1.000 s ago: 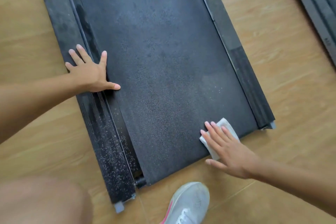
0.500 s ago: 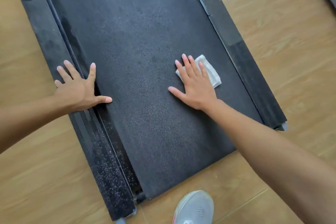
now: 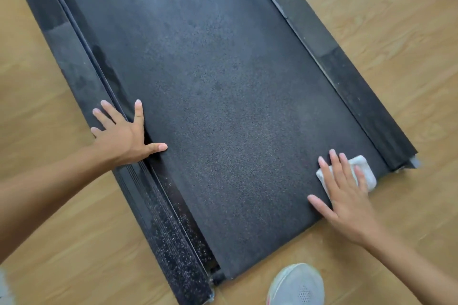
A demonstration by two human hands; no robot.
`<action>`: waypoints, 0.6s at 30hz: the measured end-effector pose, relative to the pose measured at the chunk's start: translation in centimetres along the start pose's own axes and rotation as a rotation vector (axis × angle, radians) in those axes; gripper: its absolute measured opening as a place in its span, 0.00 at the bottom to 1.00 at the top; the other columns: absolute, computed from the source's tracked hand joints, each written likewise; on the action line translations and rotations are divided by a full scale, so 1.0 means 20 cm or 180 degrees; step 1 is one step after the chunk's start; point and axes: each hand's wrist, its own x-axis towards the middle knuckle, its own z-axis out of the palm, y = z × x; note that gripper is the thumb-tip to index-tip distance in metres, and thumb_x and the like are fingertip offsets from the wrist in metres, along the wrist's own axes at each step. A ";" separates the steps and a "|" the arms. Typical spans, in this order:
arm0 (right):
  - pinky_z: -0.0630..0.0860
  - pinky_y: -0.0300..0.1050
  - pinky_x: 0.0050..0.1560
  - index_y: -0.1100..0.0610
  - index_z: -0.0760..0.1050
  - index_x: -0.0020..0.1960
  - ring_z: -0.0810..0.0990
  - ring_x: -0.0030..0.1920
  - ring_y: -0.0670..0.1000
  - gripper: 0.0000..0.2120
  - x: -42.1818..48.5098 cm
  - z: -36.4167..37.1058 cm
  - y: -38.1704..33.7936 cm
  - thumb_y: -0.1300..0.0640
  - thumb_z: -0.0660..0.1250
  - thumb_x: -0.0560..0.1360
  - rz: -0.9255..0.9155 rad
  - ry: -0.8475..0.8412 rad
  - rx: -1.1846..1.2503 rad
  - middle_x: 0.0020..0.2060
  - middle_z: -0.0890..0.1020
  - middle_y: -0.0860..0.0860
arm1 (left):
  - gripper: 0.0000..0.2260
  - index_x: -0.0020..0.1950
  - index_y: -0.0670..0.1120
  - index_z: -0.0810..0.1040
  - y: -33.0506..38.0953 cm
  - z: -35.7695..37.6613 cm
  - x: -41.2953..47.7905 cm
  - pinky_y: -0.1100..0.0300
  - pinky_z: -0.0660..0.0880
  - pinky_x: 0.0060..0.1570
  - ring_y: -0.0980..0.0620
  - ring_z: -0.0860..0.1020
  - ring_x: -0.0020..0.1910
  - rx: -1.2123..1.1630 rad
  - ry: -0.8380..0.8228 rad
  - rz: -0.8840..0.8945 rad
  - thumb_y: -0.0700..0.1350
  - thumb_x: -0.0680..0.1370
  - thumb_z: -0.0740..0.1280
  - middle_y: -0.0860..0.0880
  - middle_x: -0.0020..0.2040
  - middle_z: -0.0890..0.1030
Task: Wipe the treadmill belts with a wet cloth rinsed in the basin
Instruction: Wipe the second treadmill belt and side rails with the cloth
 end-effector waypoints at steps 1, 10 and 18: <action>0.40 0.58 0.83 0.51 0.47 0.87 0.42 0.85 0.55 0.43 0.13 -0.03 -0.03 0.27 0.46 0.81 0.0019 0.0083 -0.0013 0.86 0.43 0.52 | 0.60 0.81 0.53 0.26 0.00 0.00 0.00 0.26 0.55 0.74 0.21 0.37 0.78 -0.0040 -0.0020 -0.0007 0.81 0.68 0.59 0.25 0.77 0.31; 0.40 0.60 0.84 0.46 0.43 0.86 0.38 0.85 0.52 0.43 1.19 -0.38 -0.10 0.23 0.43 0.79 -0.0425 0.0288 -0.0139 0.86 0.42 0.51 | 0.60 0.81 0.55 0.26 0.01 -0.02 -0.03 0.26 0.55 0.74 0.22 0.38 0.79 -0.0017 -0.0061 0.0000 0.82 0.67 0.59 0.26 0.78 0.31; 0.41 0.61 0.83 0.47 0.42 0.86 0.36 0.85 0.52 0.43 0.24 -0.11 0.06 0.26 0.47 0.80 0.0032 0.0062 0.0122 0.86 0.41 0.50 | 0.60 0.80 0.56 0.25 -0.01 0.01 -0.01 0.27 0.54 0.75 0.22 0.37 0.79 0.0013 0.0030 -0.0010 0.82 0.67 0.59 0.27 0.78 0.31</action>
